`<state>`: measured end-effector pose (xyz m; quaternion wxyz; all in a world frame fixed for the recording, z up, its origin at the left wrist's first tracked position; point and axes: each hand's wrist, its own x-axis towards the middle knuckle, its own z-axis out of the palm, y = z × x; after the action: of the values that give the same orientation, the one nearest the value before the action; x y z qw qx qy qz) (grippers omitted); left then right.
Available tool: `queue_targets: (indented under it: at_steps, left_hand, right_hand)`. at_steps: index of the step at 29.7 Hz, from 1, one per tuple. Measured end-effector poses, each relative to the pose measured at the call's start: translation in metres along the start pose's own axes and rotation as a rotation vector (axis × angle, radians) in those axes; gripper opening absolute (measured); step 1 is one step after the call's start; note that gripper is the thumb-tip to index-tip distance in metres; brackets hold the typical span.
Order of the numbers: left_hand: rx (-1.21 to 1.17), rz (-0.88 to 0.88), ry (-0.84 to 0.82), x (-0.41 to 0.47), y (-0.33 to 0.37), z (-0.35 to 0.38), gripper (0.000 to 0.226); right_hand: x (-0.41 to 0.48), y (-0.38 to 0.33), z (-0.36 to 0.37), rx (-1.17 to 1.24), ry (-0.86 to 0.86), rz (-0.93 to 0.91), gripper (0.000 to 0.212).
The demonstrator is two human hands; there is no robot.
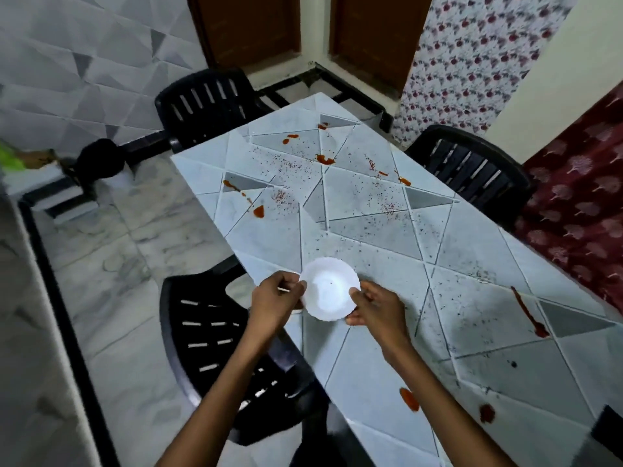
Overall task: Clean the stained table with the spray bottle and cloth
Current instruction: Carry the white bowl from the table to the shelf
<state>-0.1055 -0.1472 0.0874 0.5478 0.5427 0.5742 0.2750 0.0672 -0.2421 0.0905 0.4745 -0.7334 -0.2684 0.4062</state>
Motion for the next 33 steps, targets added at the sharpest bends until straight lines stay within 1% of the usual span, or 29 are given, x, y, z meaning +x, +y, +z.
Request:
queue_targets:
  at_steps: [3,5,7,8,12,13,14,16,19,22,25,27,30,33]
  left_hand:
    - [-0.066,-0.004,0.056,-0.054,-0.016,-0.027,0.007]
    - [-0.075,-0.01,0.094,-0.077,-0.029,-0.047,0.006]
    - [-0.111,-0.033,0.156,-0.102,-0.04,-0.077,0.006]
    - [-0.125,-0.043,0.162,-0.107,-0.041,-0.081,0.006]
    - [-0.203,-0.073,0.273,-0.13,-0.055,-0.14,0.007]
    - [-0.225,-0.076,0.316,-0.128,-0.063,-0.166,0.008]
    - [-0.237,-0.08,0.324,-0.128,-0.064,-0.173,0.007]
    - [-0.263,-0.08,0.373,-0.121,-0.073,-0.217,0.006]
    - [-0.305,-0.08,0.436,-0.096,-0.089,-0.301,0.005]
    - [-0.318,-0.073,0.466,-0.071,-0.1,-0.374,0.007]
    - [-0.33,-0.072,0.499,-0.049,-0.107,-0.444,0.007]
    - [-0.338,-0.06,0.512,-0.022,-0.111,-0.502,0.008]
    - [-0.349,-0.06,0.521,0.021,-0.116,-0.574,0.011]
    - [-0.37,-0.059,0.537,0.061,-0.111,-0.621,0.013]
  right_hand:
    - [-0.046,0.008,0.008,0.049,-0.092,0.019,0.013]
    - [-0.068,0.008,0.019,0.072,-0.131,0.038,0.016]
    - [-0.09,0.005,0.043,0.057,-0.195,0.014,0.019]
    - [-0.093,0.007,0.045,0.063,-0.2,0.008,0.019]
    - [-0.11,-0.002,0.106,0.01,-0.299,-0.03,0.017]
    - [-0.112,-0.007,0.134,-0.003,-0.336,-0.038,0.017]
    - [-0.112,-0.01,0.142,-0.009,-0.347,-0.036,0.017]
    - [-0.108,-0.021,0.192,-0.027,-0.402,-0.048,0.018]
    - [-0.099,-0.041,0.286,-0.072,-0.457,-0.087,0.017]
    - [-0.094,-0.063,0.367,-0.097,-0.506,-0.118,0.013]
    - [-0.092,-0.085,0.444,-0.124,-0.527,-0.12,0.009]
    - [-0.089,-0.108,0.506,-0.118,-0.537,-0.122,0.011]
    - [-0.078,-0.141,0.579,-0.132,-0.554,-0.138,0.012]
    - [-0.056,-0.17,0.634,-0.149,-0.563,-0.165,0.008]
